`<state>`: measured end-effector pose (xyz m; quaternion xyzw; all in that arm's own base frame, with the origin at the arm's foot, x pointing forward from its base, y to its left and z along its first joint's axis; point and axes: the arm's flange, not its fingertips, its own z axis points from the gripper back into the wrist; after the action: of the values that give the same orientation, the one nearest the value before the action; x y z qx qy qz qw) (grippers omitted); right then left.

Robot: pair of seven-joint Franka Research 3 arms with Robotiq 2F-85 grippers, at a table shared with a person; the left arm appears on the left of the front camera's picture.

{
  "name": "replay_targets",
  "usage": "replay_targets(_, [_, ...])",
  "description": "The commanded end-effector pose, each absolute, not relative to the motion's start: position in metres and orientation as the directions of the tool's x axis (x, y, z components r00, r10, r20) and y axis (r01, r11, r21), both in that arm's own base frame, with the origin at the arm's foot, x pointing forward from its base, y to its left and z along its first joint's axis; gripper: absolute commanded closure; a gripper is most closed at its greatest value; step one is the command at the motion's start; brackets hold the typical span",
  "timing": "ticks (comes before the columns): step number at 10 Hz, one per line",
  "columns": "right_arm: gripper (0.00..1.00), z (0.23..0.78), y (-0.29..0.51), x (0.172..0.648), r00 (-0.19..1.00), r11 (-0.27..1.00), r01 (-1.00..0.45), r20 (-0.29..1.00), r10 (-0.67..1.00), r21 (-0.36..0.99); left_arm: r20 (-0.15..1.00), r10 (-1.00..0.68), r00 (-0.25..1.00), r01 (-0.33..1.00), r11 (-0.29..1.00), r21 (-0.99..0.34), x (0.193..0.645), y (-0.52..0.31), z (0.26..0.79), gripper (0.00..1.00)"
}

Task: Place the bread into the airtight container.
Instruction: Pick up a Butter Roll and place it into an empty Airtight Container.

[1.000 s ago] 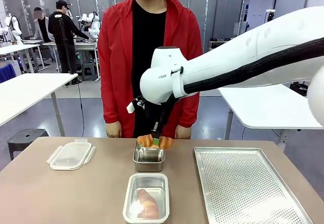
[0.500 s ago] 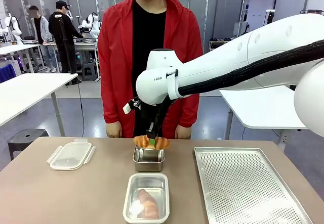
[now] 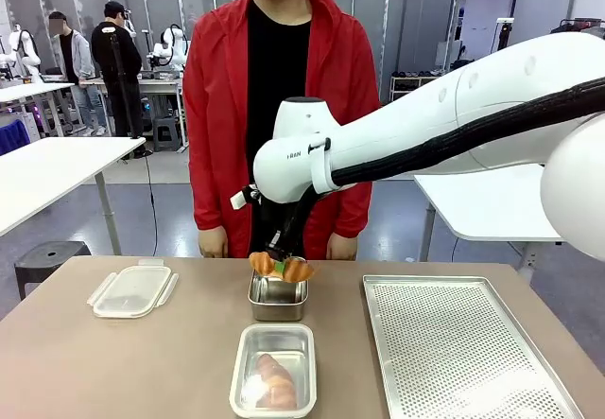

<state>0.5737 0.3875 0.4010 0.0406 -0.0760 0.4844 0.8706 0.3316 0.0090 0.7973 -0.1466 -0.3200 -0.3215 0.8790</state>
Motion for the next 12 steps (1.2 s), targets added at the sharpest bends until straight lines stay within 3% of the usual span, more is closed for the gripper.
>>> replay_targets(1, [0.85,0.386,0.396,0.568,0.701,0.720,-0.693,0.197,0.686,-0.039,0.662,-0.474,0.581,0.669,0.741,-0.056,0.330,0.009,0.798,0.00])
replay_targets(3, [0.85,0.373,0.396,0.573,0.805,0.819,-0.573,0.166,0.570,-0.037,0.662,-0.474,0.581,0.669,0.741,-0.056,0.330,0.009,0.798,0.00])
replay_targets(6, [0.85,0.362,0.397,0.588,0.839,0.856,-0.515,0.180,0.513,-0.040,0.662,-0.474,0.581,0.669,0.741,-0.056,0.330,0.009,0.798,0.00])
replay_targets(7, [0.77,0.360,0.398,0.593,0.847,0.866,-0.499,0.196,0.494,-0.028,0.662,-0.474,0.581,0.669,0.741,-0.056,0.330,0.009,0.798,0.00])
replay_targets(8, [0.45,0.360,0.398,0.597,0.849,0.873,-0.489,0.224,0.478,-0.009,0.662,-0.474,0.581,0.669,0.741,-0.056,0.330,0.009,0.798,0.00])
replay_targets(9, [0.40,0.360,0.396,0.599,0.855,0.878,-0.479,0.228,0.466,0.001,0.662,-0.474,0.581,0.669,0.741,-0.056,0.330,0.009,0.798,0.00])
replay_targets(10, [0.00,0.360,0.394,0.601,0.858,0.883,-0.469,0.236,0.456,0.002,0.662,-0.474,0.581,0.669,0.741,-0.056,0.330,0.009,0.798,0.00])
replay_targets(12, [0.00,0.359,0.391,0.602,0.862,0.886,-0.464,0.238,0.448,0.012,0.662,-0.474,0.581,0.669,0.741,-0.056,0.330,0.009,0.798,0.00])
